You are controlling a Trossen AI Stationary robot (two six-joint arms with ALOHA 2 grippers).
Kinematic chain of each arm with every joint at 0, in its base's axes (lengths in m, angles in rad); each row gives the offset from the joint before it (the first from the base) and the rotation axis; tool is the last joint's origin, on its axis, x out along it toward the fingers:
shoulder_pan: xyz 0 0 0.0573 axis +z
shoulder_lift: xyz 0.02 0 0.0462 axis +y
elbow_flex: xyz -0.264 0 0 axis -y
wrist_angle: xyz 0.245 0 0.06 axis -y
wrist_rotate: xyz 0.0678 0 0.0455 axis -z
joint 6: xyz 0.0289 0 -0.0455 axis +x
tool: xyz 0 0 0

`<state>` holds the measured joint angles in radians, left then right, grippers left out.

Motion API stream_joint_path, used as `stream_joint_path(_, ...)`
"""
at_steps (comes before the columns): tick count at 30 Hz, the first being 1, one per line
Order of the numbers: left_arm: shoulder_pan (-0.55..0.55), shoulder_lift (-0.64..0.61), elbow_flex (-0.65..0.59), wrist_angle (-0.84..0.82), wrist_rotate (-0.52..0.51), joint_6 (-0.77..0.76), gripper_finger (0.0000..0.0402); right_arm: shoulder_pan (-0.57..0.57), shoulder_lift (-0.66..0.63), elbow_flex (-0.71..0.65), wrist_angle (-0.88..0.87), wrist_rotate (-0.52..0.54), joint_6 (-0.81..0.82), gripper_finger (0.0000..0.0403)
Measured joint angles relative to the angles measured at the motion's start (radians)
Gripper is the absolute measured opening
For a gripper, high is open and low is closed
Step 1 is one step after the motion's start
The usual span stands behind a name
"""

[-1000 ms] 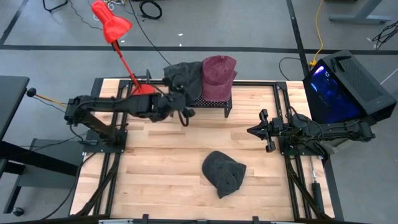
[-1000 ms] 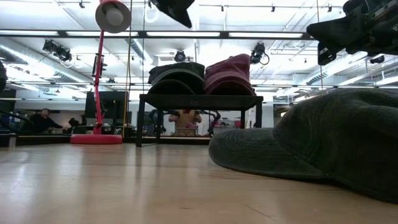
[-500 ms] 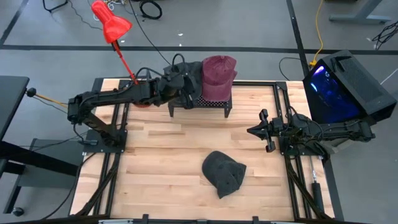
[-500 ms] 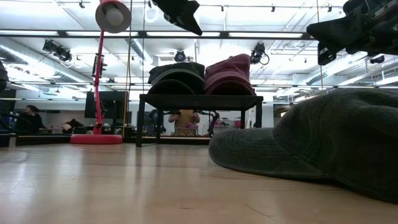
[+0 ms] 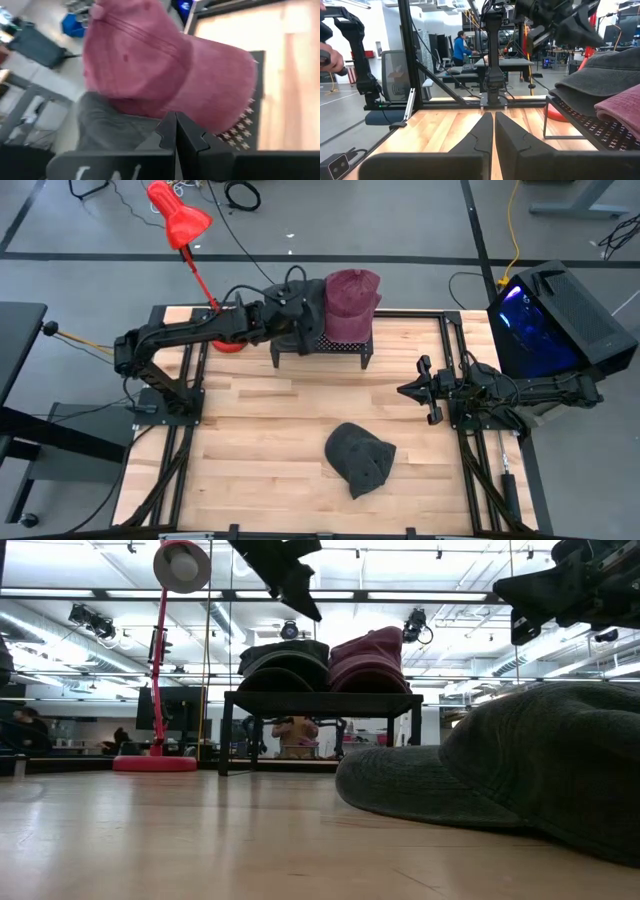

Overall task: Pick & Place hat
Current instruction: Stack the top black cap on top of the black cap on the shelf

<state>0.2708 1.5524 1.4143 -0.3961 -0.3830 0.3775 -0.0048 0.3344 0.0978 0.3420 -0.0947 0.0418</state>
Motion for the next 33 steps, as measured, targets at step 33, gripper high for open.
stream_joint_path(33, 0.04, 0.053, 0.0, -0.316, 0.095, -0.084, 0.0003, 0.0, 0.0, 0.0, 0.002, 0.0, 0.0, 0.0022)
